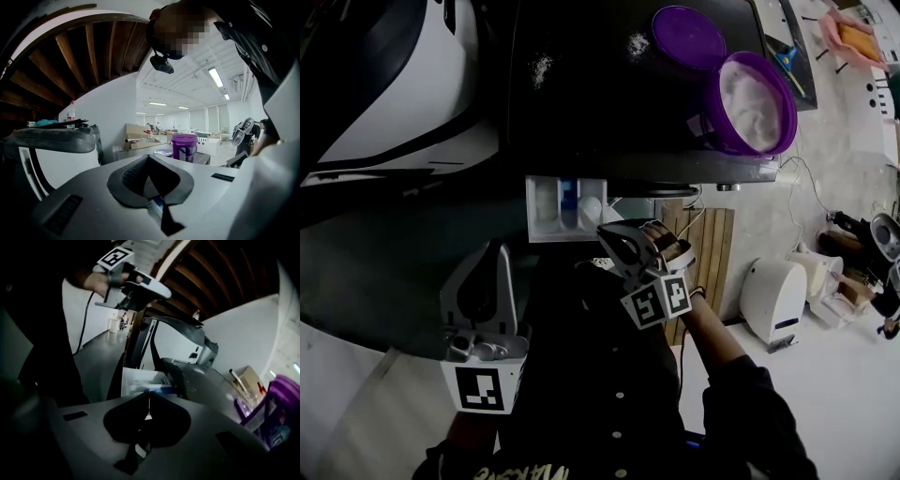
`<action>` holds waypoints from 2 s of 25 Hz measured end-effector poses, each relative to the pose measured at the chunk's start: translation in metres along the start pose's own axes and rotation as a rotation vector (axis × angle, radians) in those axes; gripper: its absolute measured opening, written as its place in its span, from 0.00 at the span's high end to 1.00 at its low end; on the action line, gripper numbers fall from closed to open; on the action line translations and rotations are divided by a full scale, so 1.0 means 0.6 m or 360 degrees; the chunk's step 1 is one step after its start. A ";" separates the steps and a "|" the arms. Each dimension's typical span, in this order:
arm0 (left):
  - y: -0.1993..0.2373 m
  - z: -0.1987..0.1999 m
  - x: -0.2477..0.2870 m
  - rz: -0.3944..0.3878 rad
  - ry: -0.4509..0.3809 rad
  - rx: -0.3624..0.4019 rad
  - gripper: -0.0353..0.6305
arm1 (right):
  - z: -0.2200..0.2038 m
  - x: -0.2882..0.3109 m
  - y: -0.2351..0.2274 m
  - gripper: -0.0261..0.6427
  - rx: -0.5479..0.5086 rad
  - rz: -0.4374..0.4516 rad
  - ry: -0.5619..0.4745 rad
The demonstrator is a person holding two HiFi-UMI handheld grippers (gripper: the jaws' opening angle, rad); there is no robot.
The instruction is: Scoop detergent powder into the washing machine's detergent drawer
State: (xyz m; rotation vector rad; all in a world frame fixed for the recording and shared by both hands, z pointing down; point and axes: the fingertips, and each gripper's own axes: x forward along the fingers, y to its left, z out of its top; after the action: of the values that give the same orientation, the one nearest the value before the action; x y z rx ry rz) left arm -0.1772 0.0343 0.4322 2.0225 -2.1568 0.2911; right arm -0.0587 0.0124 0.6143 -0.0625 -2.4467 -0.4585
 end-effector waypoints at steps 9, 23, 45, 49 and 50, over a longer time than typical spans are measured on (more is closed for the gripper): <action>0.001 -0.013 -0.001 0.0002 0.0028 -0.0015 0.94 | -0.006 0.004 0.027 0.92 -0.0497 -0.0071 0.0047; 0.006 0.032 0.011 -0.0008 -0.0059 0.0003 0.94 | -0.019 -0.030 -0.082 0.92 0.1642 -0.0006 -0.0346; -0.069 0.241 0.089 -0.0247 -0.0483 0.0108 0.94 | 0.158 -0.337 -0.328 0.92 0.1655 -0.0456 -0.1000; -0.081 0.260 0.094 -0.0298 -0.0539 0.0125 0.94 | 0.121 -0.378 -0.375 0.92 0.1649 -0.0682 -0.0973; -0.082 0.262 0.095 -0.0306 -0.0546 0.0128 0.94 | 0.108 -0.386 -0.387 0.92 0.1654 -0.0735 -0.0962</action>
State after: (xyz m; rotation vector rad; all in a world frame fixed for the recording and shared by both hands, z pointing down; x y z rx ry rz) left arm -0.1301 -0.0641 0.2959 2.4588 -2.1358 0.0032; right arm 0.0509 -0.1677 0.3553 0.9217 -2.9651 0.7999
